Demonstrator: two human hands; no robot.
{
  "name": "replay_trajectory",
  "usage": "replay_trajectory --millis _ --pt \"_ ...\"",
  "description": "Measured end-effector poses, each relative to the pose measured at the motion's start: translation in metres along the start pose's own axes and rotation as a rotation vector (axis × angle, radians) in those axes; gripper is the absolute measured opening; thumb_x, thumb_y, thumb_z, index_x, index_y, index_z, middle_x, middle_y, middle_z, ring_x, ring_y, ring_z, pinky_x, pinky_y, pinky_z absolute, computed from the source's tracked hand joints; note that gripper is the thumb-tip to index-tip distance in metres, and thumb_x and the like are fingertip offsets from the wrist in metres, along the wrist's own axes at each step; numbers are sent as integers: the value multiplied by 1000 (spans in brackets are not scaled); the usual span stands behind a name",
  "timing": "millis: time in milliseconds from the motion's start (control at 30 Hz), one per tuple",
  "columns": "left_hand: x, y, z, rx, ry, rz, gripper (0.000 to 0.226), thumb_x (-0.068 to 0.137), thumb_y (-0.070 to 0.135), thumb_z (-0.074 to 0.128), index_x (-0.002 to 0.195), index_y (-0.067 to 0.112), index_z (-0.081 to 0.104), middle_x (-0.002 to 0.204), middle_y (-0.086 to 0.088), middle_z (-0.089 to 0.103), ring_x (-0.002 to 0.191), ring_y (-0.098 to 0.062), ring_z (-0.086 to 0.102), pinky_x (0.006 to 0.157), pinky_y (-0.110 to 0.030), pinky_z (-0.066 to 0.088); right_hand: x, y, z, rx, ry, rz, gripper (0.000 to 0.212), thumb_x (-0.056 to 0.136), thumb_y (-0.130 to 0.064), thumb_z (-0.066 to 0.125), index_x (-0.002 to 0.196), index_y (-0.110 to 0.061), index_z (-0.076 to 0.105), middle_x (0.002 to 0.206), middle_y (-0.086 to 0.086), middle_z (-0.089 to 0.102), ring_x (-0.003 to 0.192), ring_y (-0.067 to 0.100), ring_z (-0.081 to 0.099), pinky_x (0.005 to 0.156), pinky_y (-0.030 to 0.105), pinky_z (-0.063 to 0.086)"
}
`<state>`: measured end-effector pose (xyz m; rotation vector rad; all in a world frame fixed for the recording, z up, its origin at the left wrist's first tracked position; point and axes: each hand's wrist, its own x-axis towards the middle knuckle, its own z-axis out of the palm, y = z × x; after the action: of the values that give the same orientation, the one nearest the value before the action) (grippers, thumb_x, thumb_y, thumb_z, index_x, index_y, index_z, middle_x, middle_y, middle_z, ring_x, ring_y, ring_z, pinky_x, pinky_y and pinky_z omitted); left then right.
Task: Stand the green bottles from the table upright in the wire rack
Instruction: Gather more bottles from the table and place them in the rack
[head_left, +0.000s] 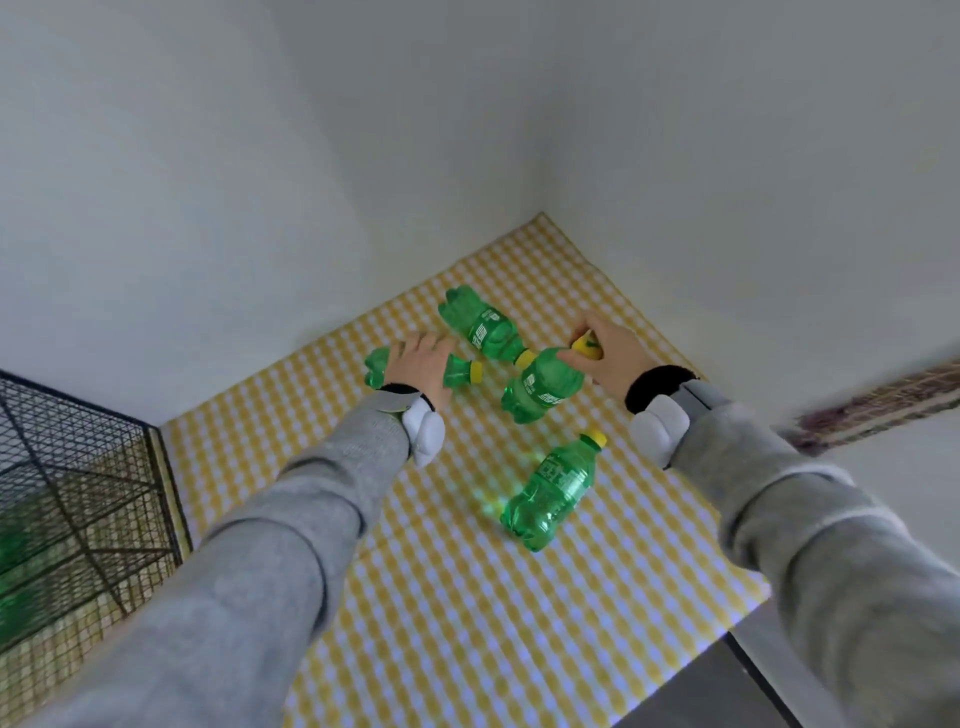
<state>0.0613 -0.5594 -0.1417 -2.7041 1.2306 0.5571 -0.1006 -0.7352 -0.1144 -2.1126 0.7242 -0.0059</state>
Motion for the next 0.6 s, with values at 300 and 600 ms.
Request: replay_trajectory --millis 300,600 --pt "3 6 31 228 74 46 48 88 18 55 135 22 45 142 -15 33 132 -32 32 113 -45 21 -17 11 -2 -23 11 -28 20 86 -23 65 90 -16 47 87 4 53 75 20 49 68 30 42" --pt "-45 -2 25 302 3 107 62 87 34 60 141 19 35 147 -6 35 137 -28 29 108 -43 29 -17 -9 5 -85 -22 -42 22 84 -25 67 90 -18 47 82 0 50 70 17 46 59 22 39"
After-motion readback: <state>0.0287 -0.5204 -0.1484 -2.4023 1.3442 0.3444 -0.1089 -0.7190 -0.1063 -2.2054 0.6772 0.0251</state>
